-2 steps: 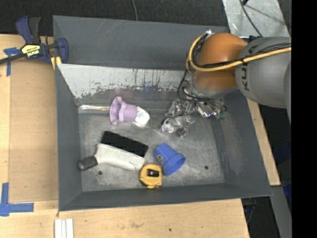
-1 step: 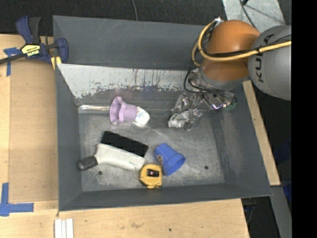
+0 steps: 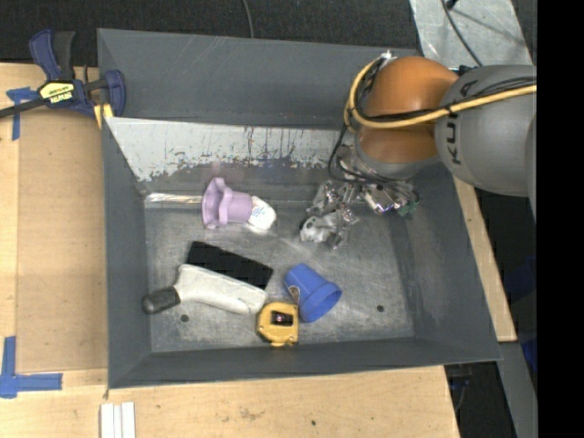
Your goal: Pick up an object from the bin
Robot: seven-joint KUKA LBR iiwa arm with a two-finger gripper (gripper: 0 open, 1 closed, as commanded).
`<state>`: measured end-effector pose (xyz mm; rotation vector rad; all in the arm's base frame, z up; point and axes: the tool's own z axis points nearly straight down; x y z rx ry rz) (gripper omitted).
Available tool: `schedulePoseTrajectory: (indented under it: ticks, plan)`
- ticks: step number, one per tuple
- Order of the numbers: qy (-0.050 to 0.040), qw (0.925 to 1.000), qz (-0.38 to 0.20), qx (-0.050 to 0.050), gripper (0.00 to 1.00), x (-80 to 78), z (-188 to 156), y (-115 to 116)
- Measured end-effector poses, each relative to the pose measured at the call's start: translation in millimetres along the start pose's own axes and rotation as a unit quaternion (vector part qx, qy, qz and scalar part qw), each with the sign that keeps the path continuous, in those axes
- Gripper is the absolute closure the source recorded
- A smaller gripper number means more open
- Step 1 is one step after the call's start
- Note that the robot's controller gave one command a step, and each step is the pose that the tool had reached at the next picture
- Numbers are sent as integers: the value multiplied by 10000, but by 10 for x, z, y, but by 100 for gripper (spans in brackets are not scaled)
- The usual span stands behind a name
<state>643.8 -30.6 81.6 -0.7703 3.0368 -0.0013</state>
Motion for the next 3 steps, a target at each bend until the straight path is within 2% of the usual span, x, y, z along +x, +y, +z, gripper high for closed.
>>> schedulePoseTrajectory:
  ticks: [1, 2, 3]
  plan:
    - [-5, 9997, -245, 10, 100, 32, -712, 13]
    - [46, 10000, 5, -25, 100, 7, -132, -1]
    - [17, 9997, -231, -5, 100, 21, -1116, 6]
